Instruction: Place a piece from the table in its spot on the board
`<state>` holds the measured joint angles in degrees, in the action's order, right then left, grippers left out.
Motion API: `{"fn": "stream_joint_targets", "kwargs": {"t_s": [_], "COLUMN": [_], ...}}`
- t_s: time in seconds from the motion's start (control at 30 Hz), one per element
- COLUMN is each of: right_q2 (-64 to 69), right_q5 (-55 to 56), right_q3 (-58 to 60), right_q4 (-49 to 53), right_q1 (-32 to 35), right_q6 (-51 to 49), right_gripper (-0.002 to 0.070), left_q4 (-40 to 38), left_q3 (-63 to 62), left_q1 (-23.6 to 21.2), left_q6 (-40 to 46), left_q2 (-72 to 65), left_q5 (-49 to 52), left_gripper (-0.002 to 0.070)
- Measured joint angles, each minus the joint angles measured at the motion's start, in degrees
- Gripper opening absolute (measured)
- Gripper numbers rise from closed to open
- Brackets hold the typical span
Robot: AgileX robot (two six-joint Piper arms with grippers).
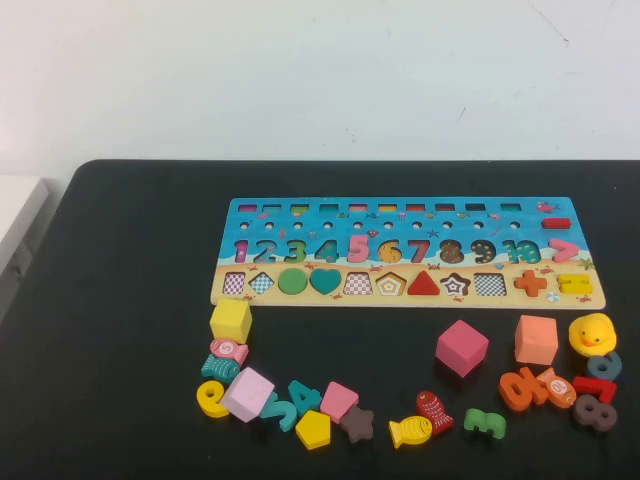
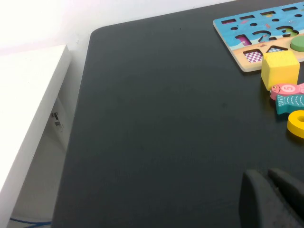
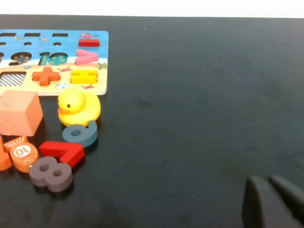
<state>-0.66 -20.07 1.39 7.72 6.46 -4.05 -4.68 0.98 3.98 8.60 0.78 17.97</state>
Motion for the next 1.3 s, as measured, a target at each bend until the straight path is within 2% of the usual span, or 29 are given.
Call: {"fn": "stream_joint_targets", "kwargs": {"t_s": [1.13,1.3], "right_q2": [0.0,0.0], "right_q5": [0.0,0.0], "right_q3": [0.0,0.0], "right_q4": [0.1,0.1], "right_q1": [0.0,0.0], "right_q6": [0.0,0.0], "right_gripper": [0.0018,0.0019], "left_q4": [-0.77,-31.98], "left_q3": [0.0,0.12], "left_q1": [0.0,0.0], "left_q6": [-0.44,-13.94], "left_q2": [0.0,0.0], "left_q5": [-0.23,-1.8], "left_gripper": [-0.0001,-0.0001]}}
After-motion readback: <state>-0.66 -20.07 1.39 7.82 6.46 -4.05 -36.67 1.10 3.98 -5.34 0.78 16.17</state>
